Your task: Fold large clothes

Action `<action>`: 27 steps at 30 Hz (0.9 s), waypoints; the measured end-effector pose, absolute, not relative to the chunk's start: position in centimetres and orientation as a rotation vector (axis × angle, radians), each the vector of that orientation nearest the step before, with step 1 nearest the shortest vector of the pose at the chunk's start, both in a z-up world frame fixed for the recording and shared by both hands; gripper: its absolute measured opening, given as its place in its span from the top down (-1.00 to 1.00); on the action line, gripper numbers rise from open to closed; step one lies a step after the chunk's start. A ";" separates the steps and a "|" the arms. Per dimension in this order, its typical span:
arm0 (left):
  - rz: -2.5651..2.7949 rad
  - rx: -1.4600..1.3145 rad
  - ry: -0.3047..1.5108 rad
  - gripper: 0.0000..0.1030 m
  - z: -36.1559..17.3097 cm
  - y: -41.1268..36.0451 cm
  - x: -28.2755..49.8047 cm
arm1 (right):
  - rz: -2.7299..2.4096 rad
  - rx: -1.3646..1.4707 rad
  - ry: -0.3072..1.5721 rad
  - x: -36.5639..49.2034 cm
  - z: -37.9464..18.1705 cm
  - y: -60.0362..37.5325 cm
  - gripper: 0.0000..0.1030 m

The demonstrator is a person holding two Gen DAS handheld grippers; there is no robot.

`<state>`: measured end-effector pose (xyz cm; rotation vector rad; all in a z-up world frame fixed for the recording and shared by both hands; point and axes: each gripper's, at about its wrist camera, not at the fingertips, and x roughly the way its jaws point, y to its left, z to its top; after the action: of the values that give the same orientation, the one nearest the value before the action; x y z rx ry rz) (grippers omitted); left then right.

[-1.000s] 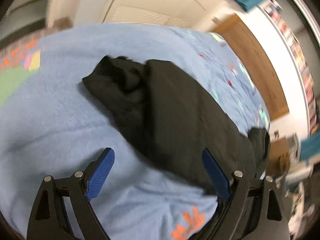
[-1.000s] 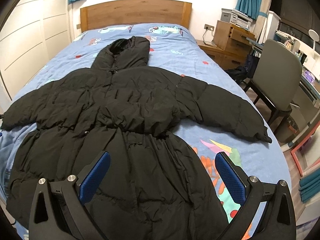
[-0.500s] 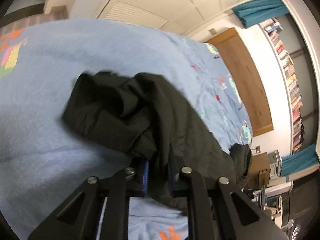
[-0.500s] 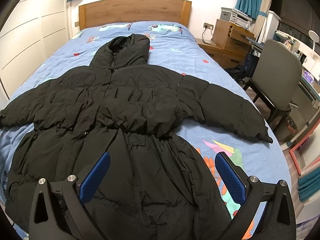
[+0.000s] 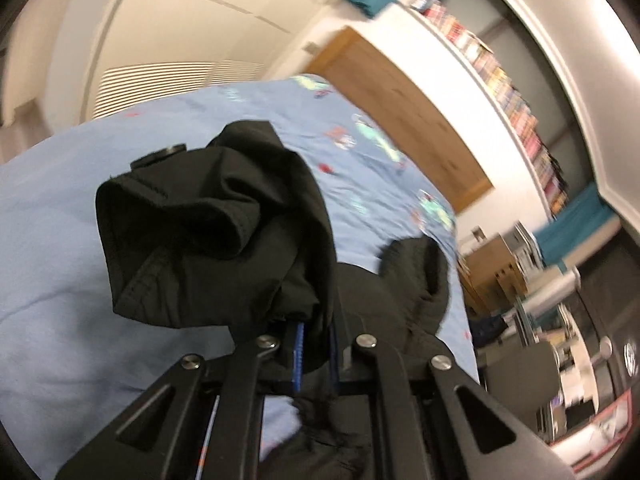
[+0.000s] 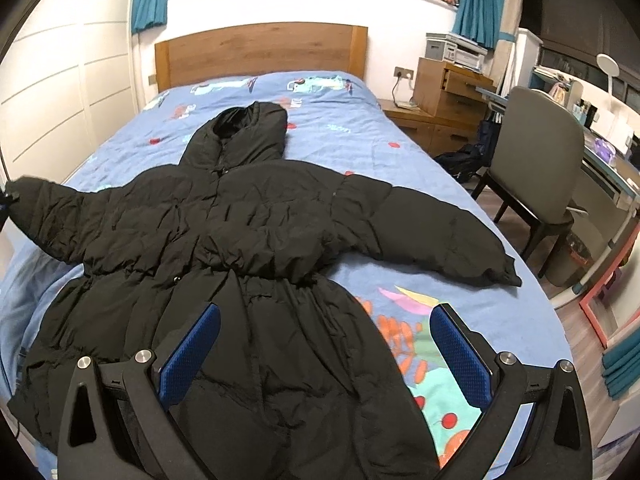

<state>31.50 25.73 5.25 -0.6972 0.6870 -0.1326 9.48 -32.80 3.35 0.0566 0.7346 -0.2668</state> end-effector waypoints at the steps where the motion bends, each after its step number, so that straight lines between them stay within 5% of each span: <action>1: -0.154 -0.676 0.689 0.84 6.0 24.2 31.4 | -0.269 0.066 0.730 9.1 3.4 -33.2 -0.99; 13: -0.337 -0.529 0.788 0.84 7.8 6.4 31.5 | -0.330 0.162 0.694 5.5 2.8 -39.6 -0.99; 27: -0.348 -0.298 1.045 0.78 -2.0 -8.1 31.4 | -0.381 0.246 0.731 3.4 0.2 -44.8 -0.99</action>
<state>31.43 -8.06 -2.04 -0.2976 1.0445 -0.3476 3.36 -44.84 0.17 0.2464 0.7309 -0.3813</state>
